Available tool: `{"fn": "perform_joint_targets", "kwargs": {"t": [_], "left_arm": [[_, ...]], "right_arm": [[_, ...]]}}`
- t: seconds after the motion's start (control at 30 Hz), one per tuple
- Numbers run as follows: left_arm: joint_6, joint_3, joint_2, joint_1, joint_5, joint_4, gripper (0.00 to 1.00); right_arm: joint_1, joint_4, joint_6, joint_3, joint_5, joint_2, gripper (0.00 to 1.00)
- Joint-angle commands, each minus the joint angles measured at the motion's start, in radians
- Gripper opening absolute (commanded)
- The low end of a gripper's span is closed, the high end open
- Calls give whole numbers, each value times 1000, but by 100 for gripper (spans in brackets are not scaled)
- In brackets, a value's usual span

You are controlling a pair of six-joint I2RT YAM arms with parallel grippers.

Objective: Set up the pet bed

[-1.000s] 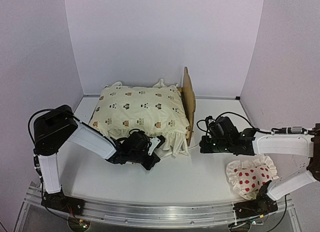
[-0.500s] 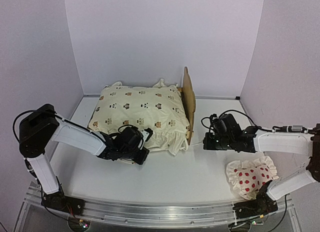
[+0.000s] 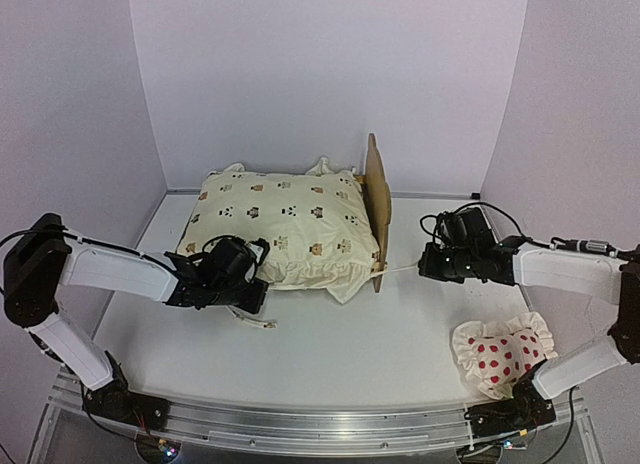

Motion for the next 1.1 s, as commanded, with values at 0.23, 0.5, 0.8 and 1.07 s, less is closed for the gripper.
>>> {"fn": "perform_joint_targets", "kwargs": {"t": [0.23, 0.5, 0.8, 1.07], "left_arm": [[-85, -123, -115, 138, -9, -66, 0], [-114, -159, -111, 226, 59, -43, 0], [-112, -176, -116, 289, 105, -19, 0], [-117, -174, -138, 289, 141, -18, 4]], "right_arm": [[-147, 2, 31, 168, -154, 125, 0], [-236, 2, 74, 198, -197, 162, 0], [-279, 5, 88, 168, -194, 163, 0], [-279, 4, 98, 96, -230, 104, 0]]}}
